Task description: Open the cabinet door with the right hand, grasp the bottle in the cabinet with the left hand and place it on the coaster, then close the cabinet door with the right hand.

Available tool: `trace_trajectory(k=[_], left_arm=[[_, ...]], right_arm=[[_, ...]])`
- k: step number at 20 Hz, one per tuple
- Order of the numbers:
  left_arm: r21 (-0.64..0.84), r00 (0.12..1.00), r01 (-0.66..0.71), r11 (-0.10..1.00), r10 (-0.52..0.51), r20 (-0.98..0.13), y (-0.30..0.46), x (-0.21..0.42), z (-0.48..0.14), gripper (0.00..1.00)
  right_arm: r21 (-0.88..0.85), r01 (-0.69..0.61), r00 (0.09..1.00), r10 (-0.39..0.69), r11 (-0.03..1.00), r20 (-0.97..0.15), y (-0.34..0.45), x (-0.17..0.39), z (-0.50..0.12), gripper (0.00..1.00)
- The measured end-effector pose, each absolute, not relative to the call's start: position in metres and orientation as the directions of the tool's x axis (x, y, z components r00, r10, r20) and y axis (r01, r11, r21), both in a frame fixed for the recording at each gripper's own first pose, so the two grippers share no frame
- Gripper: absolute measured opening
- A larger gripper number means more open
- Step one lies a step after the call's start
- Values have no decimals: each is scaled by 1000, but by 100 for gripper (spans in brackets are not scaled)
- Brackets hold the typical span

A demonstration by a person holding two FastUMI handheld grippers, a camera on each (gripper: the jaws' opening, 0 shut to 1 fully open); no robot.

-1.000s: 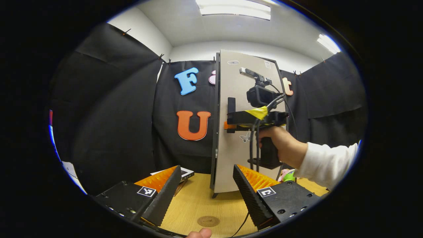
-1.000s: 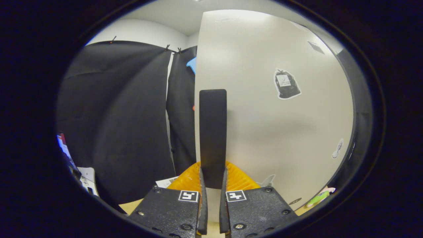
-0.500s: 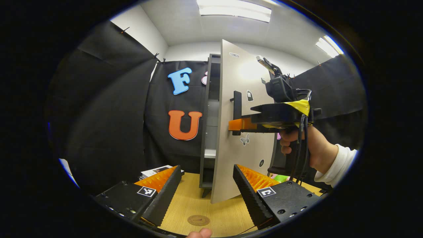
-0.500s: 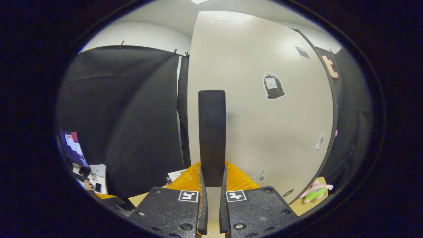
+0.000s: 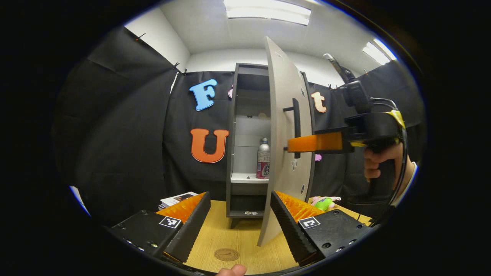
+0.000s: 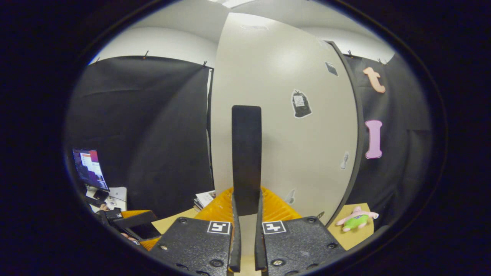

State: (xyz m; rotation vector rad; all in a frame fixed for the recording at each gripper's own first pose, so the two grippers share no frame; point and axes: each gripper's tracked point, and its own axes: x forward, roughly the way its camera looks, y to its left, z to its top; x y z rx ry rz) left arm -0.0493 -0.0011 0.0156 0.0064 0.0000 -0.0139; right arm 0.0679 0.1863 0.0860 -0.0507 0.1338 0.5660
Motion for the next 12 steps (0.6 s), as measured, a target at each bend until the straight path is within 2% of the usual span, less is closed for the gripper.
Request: trace_trajectory(k=[12], left_arm=[[-2, 997, 76, 997, -76, -2, -44, -40, 12, 95]], right_arm=[[35, -454, 882, 454, 891, -127, 102, 29, 92, 17]])
